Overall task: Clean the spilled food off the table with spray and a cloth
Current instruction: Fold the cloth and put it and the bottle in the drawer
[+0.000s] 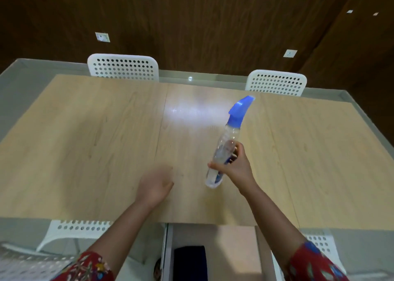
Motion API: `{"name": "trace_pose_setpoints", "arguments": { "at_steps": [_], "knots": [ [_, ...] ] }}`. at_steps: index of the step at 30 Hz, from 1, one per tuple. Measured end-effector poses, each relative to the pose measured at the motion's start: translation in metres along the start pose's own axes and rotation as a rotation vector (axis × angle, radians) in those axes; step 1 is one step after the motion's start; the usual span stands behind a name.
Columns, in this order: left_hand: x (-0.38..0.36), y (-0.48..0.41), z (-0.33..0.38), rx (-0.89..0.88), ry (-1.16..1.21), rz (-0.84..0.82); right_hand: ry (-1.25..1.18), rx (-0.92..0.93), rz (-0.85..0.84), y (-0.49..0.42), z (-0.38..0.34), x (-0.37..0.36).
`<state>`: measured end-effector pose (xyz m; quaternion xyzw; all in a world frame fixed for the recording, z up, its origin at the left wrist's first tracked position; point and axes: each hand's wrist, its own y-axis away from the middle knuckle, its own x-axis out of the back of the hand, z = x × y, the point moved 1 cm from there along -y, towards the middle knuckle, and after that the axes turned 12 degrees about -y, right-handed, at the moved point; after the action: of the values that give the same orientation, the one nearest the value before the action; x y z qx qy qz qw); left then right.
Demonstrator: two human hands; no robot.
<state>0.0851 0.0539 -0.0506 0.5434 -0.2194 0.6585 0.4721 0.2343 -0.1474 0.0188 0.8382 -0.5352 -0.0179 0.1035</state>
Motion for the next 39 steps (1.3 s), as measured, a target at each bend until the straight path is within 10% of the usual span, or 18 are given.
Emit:
{"name": "trace_pose_setpoints", "arguments": {
  "at_steps": [17,39],
  "knots": [
    [-0.051,0.142,-0.026,0.027,-0.010,0.075,1.044,-0.194,-0.607,0.174,0.122,0.046],
    [-0.063,0.156,-0.017,0.054,-0.199,0.020,0.843,-0.796,0.119,0.170,0.191,0.044]
  ]
}}
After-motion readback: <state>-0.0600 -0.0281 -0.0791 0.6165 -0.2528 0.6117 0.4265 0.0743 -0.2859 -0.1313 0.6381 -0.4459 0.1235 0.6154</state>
